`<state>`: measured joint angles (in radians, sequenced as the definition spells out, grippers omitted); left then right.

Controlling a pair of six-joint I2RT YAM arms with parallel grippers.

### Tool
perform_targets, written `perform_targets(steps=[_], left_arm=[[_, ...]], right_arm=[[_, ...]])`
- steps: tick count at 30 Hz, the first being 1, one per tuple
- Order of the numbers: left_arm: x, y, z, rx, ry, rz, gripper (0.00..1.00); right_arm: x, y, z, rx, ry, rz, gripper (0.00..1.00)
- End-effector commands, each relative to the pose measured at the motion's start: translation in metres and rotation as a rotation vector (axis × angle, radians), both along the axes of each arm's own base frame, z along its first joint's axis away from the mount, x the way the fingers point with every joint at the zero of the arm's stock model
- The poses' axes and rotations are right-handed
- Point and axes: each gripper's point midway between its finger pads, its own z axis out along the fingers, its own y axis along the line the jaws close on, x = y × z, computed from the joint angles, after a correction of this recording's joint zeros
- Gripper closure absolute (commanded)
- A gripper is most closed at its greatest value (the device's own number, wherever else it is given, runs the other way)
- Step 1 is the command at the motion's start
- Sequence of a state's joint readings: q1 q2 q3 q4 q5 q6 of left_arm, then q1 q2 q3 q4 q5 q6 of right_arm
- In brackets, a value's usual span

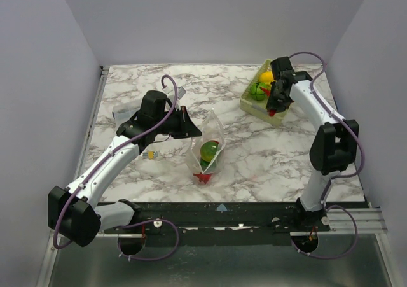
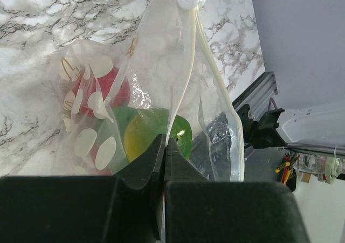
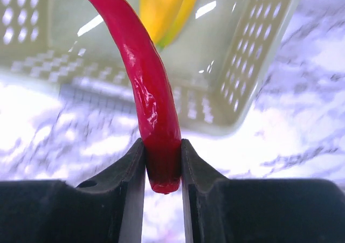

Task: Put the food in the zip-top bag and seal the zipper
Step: Pick up the fake vegetable from the bin, then place the fake vegetable in the zipper food storage bag.

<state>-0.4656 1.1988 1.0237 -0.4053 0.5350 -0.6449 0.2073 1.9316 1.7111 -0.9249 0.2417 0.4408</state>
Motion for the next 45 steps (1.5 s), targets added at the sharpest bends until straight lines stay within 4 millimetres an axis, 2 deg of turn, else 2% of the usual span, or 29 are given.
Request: perform_targets(steps=[1,4,6,12,15,21,25,28,31,36,38,45], left_arm=[[-0.003,0.0,0.006,-0.019,-0.017,-0.01,1.0],[-0.003,0.001,0.008,-0.02,-0.021,-0.008,1.0],[-0.003,0.001,0.009,-0.019,-0.025,-0.006,1.0],[-0.003,0.001,0.011,-0.023,-0.027,-0.008,1.0],[-0.004,0.002,0.013,-0.02,-0.035,-0.005,1.0],[-0.003,0.006,0.016,-0.012,-0.062,0.015,1.0],[-0.001,0.01,0.018,-0.004,-0.076,0.046,1.0],[0.002,0.012,0.022,-0.007,-0.087,0.066,1.0],[0.004,0.013,0.031,-0.01,-0.107,0.08,1.0],[0.012,0.035,0.059,0.065,-0.186,0.186,1.0],[0.011,0.041,0.069,0.083,-0.206,0.202,1.0],[0.006,0.036,0.075,0.089,-0.234,0.197,1.0]], right_arm=[[-0.049,0.049,0.046,0.293,-0.043,0.143,1.0],[-0.08,0.077,0.078,0.444,-0.095,0.215,1.0],[-0.103,0.094,0.093,0.478,-0.1,0.274,1.0],[-0.174,0.154,0.13,0.26,-0.054,0.483,1.0],[-0.197,0.167,0.141,0.205,-0.044,0.5,1.0],[-0.236,0.183,0.157,0.278,-0.002,0.567,1.0],[-0.254,0.175,0.159,0.296,0.046,0.573,1.0],[-0.271,0.18,0.156,0.351,0.111,0.611,1.0],[-0.276,0.188,0.152,0.372,0.155,0.628,1.0],[-0.264,0.202,0.16,0.378,0.13,0.645,1.0],[-0.259,0.208,0.157,0.369,0.139,0.653,1.0],[-0.241,0.215,0.138,0.295,0.153,0.637,1.0]])
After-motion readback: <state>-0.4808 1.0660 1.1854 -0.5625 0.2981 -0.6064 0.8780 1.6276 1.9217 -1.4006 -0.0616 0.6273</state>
